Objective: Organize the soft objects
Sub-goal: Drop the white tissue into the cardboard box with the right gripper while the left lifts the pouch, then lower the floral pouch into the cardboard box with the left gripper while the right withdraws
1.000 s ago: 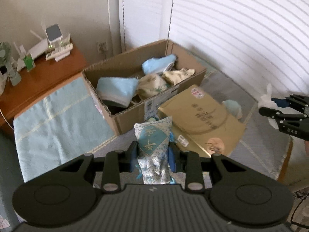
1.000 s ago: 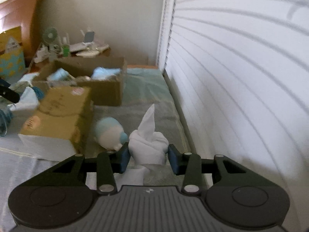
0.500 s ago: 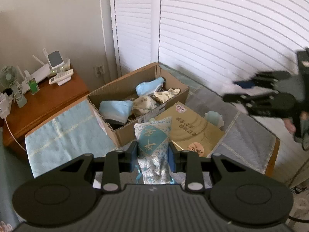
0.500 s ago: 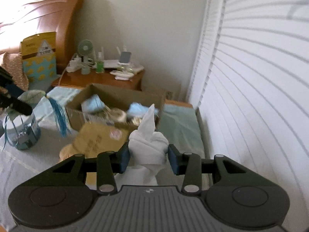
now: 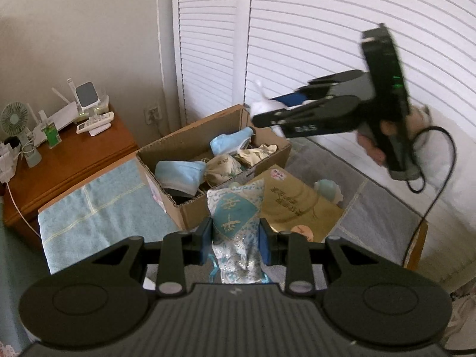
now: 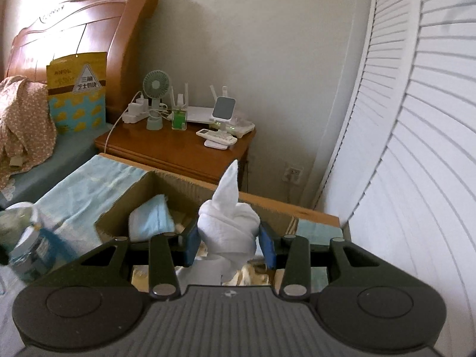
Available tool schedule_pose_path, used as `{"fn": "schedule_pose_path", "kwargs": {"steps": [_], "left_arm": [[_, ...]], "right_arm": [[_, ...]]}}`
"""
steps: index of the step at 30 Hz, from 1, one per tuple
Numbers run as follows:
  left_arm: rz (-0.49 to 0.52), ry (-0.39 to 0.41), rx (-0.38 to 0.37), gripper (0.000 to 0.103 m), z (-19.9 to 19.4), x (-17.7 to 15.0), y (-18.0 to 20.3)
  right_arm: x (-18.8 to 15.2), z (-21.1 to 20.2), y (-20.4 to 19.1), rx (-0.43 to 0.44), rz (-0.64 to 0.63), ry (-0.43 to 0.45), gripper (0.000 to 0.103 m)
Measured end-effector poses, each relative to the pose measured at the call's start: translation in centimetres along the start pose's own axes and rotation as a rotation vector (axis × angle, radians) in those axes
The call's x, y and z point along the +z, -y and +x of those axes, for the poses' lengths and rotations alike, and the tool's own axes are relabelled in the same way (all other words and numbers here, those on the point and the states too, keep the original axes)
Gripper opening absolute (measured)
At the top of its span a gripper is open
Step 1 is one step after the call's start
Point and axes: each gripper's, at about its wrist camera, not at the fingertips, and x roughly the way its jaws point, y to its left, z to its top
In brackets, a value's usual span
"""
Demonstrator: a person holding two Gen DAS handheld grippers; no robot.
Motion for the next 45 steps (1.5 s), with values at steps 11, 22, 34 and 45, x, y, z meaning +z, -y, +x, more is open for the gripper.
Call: {"fn": "schedule_pose_path", "kwargs": {"steps": [11, 22, 34, 45], "left_arm": [[0.015, 0.013, 0.010, 0.030, 1.0, 1.7, -0.8], [0.107, 0.038, 0.013, 0.030, 4.0, 6.8, -1.2], [0.355, -0.041, 0.016, 0.031, 10.9, 11.6, -0.4], [0.357, -0.071, 0.101, 0.060, 15.3, 11.3, -0.3]], "right_arm": [[-1.7, 2.5, 0.5, 0.007, 0.071, -0.030, 0.101], [-6.5, -4.4, -0.4, 0.045, 0.236, -0.003, 0.103], [-7.9, -7.1, -0.5, 0.041, 0.268, 0.036, 0.103], [-8.4, -7.0, 0.0, 0.024, 0.278, 0.020, 0.103]]}}
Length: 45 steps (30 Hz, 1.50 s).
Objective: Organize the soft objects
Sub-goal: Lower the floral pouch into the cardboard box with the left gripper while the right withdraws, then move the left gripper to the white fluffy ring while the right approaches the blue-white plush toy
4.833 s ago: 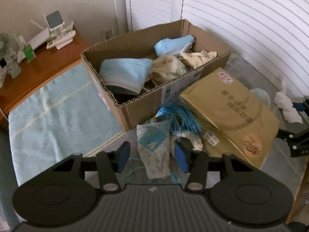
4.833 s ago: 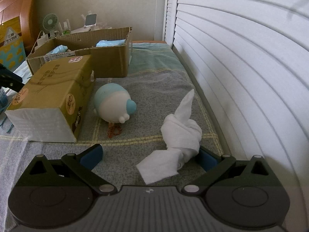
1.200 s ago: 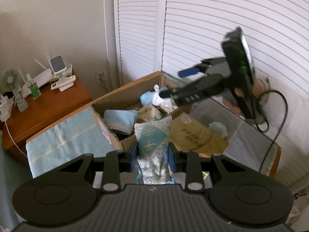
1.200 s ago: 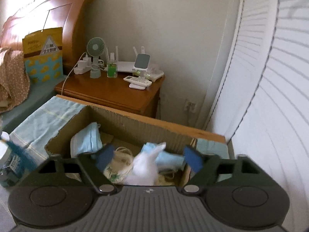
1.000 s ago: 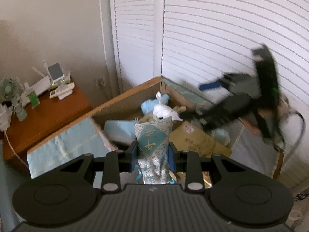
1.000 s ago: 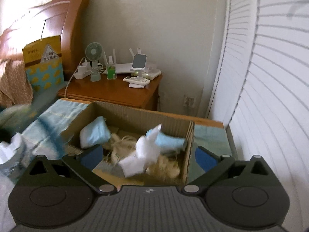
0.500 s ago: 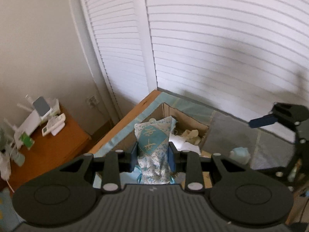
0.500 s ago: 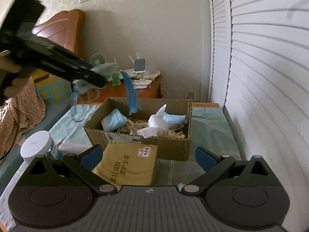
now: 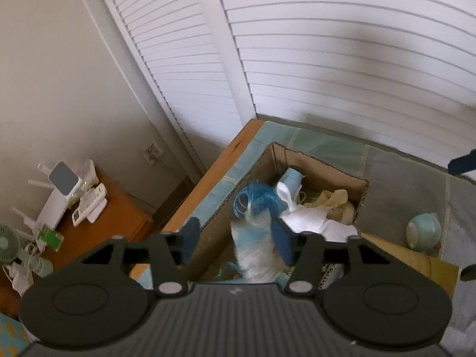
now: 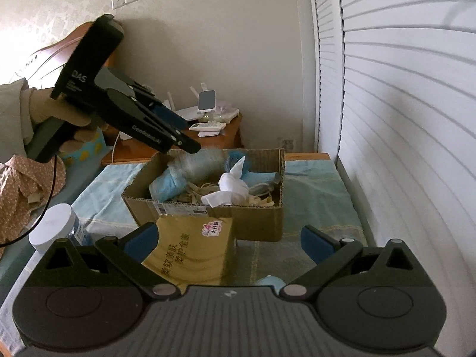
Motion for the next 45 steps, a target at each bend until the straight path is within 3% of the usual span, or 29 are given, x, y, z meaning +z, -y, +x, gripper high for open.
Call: {"fn": "schedule_pose_path", "kwargs": {"steps": [7, 11, 17, 28, 39, 45], "left_arm": [[-0.092, 0.023, 0.048, 0.087, -2.0, -0.7, -0.5], [-0.120, 0.031, 0.069, 0.096, -3.5, -1.4, 0.0], [-0.149, 0.031, 0.100, 0.099, -5.2, -2.7, 1.2], [-0.233, 0.061, 0.089, 0.099, -9.0, -5.1, 3.8], [-0.316, 0.160, 0.070, 0.100, -12.8, -7.4, 7.9], [-0.404, 0.206, 0.130, 0.102, -14.0, -9.6, 9.9]], "right_arm": [[-0.3, -0.6, -0.1, -0.022, -0.015, -0.004, 0.103], [-0.6, -1.4, -0.1, -0.025, -0.007, -0.003, 0.103], [-1.0, -2.6, -0.6, -0.044, -0.030, 0.001, 0.103], [-2.4, -4.1, -1.0, -0.090, -0.041, -0.038, 0.103], [-2.9, -5.7, -1.7, -0.097, -0.054, -0.027, 0.103], [-3.6, -6.3, -1.4, -0.105, -0.043, -0.026, 0.103]]}}
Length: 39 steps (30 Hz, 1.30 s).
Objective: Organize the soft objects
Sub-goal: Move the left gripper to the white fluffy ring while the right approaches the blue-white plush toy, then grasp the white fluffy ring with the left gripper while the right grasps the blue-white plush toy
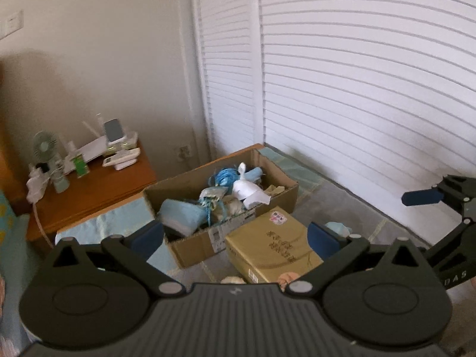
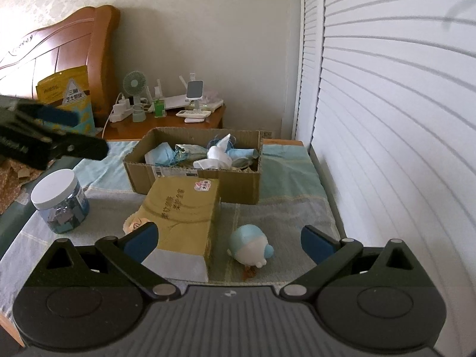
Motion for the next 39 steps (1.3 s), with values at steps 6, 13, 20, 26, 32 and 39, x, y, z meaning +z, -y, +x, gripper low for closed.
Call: {"fn": "schedule_pose_path", "kwargs": {"steps": [6, 13, 20, 26, 32, 39], "left_arm": [[-0.029, -0.004, 0.103, 0.102, -0.5, -3.2, 1.1], [-0.081, -0.049, 0.105, 0.102, 0.3, -6.1, 1.2], [-0.086, -0.091, 0.074, 0.102, 1.9, -7.2, 1.1], [-0.079, -0.134, 0.049, 0.101, 3.7, -7.8, 0.7], [-0.102, -0.164, 0.035, 0.090, 5.3, -8.1, -0.3], [-0.129, -0.190, 0.017, 0.064, 6.9, -8.3, -1.0]], "right_arm": [[-0.8, -0.1, 0.6, -0.018, 0.015, -0.014, 0.103], [-1.4, 0.4, 1.1, -0.032, 0.034, -0.033, 0.103], [-2.2, 1.5, 1.2, -0.057, 0.025, -0.070, 0.103], [-3.0, 3.1, 1.9, -0.071, 0.028, -0.118, 0.103], [-3.4, 4.8, 2.1, -0.101, 0.012, -0.156, 0.103], [-3.3, 6.3, 2.4, -0.090, 0.018, -0.177, 0.103]]}}
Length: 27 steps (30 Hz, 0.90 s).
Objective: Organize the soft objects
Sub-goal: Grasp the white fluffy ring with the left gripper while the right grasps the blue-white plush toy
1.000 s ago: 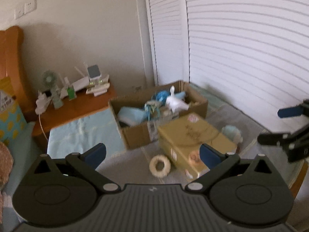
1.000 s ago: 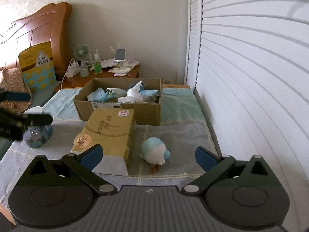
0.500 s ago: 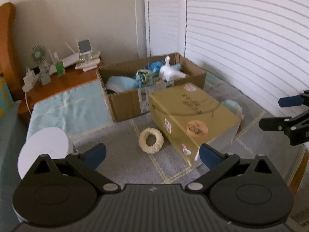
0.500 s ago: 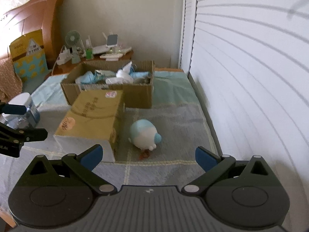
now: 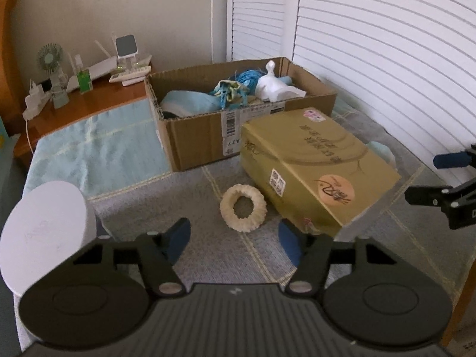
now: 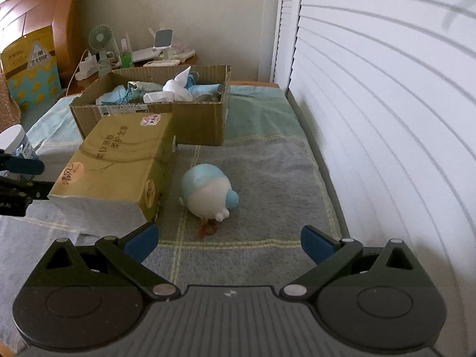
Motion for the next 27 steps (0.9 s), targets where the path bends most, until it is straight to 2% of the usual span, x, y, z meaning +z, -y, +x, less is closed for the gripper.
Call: {"fn": "schedule_pose_path", "kwargs": {"steps": [5, 8, 10, 15, 17, 20, 27], "left_arm": [[-0.009, -0.008, -0.025, 0.063, 1.1, 0.3, -0.3], [-0.012, -0.021, -0.032, 0.054, 1.9, 0.4, -0.3], [-0.023, -0.029, -0.038, 0.053, 2.4, 0.4, -0.4], [-0.034, -0.025, -0.055, 0.043, 3.0, 0.6, -0.7], [-0.030, -0.021, -0.060, 0.035, 3.1, 0.6, -0.6], [-0.030, -0.023, -0.059, 0.029, 3.1, 0.7, -0.6], [-0.036, -0.027, -0.040, 0.029, 1.2, -0.1, -0.8]], "right_arm": [[0.1, 0.6, -0.1, 0.006, -0.003, -0.009, 0.103], [0.2, 0.9, -0.1, 0.007, -0.002, -0.011, 0.103], [0.2, 1.1, 0.0, 0.007, -0.001, -0.012, 0.103], [0.3, 1.4, 0.1, 0.004, -0.001, -0.018, 0.103], [0.3, 1.5, 0.1, 0.006, 0.000, -0.019, 0.103], [0.3, 1.4, 0.1, 0.006, 0.000, -0.019, 0.103], [0.4, 1.6, 0.2, -0.008, 0.001, 0.002, 0.102]]}}
